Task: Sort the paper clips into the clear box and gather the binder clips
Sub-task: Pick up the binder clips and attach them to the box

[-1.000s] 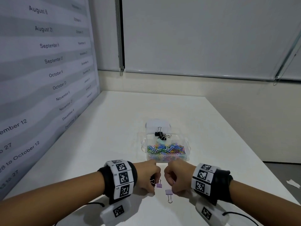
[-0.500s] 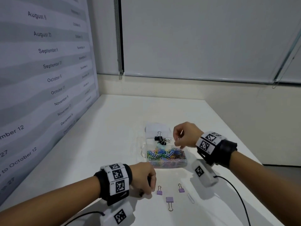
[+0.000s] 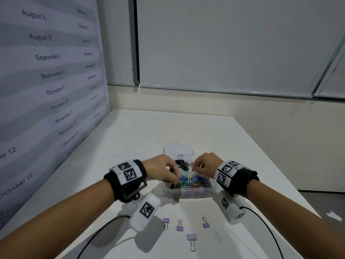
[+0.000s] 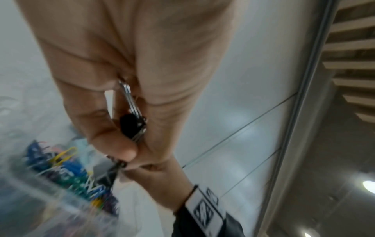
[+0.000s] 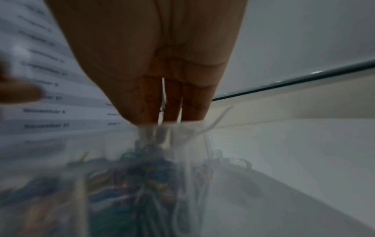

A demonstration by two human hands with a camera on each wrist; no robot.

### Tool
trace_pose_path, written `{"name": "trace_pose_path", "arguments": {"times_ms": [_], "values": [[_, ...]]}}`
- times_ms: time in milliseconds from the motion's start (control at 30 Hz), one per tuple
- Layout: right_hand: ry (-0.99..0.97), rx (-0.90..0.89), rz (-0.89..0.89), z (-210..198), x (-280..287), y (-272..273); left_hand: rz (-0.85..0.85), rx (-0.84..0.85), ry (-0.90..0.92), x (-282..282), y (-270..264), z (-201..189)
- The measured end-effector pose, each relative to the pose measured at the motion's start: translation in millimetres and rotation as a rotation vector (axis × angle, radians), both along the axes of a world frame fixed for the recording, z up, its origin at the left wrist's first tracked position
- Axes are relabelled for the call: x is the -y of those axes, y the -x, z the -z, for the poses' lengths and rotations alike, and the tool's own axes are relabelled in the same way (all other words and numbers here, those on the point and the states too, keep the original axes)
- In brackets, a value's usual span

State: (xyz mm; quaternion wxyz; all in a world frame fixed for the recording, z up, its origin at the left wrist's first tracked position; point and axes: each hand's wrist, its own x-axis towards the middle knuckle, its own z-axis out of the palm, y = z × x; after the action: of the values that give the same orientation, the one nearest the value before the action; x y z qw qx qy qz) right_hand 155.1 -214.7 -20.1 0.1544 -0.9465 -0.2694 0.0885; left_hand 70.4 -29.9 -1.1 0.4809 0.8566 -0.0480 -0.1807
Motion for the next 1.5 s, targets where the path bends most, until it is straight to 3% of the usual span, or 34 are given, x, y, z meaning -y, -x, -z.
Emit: {"name": "trace_pose_path", "arguments": {"times_ms": [233,367,533,633,767,933,1200,1500], "values": [[0.018,-0.003,-0.059,1.1,6.7,14.3,-0.386,0.048,0.218,9.2,-49.8,9.0],[-0.047,0.060,-0.089,-9.1,15.7,30.8,-0.415,-0.045,0.143,8.3,-65.0,17.8],[-0.004,0.049,-0.221,-17.8,31.7,59.5,-0.341,-0.142,0.153,3.2,-51.8,4.3],[0.080,-0.004,-0.294,-13.2,40.9,78.1,-0.280,-0.040,0.084,-1.4,-35.5,-4.7],[0.174,-0.159,-0.265,-5.2,56.7,95.6,-0.070,0.040,-0.131,-7.7,1.5,-8.9],[0.262,-0.153,-0.214,8.3,64.4,106.1,0.198,-0.090,-0.431,-2.9,39.4,3.5],[0.116,-0.195,-0.221,16.4,44.9,109.9,0.259,0.001,-0.685,22.0,66.4,25.9],[0.085,-0.265,-0.144,14.2,36.9,109.5,0.253,0.094,-0.639,61.4,82.2,36.1]]}}
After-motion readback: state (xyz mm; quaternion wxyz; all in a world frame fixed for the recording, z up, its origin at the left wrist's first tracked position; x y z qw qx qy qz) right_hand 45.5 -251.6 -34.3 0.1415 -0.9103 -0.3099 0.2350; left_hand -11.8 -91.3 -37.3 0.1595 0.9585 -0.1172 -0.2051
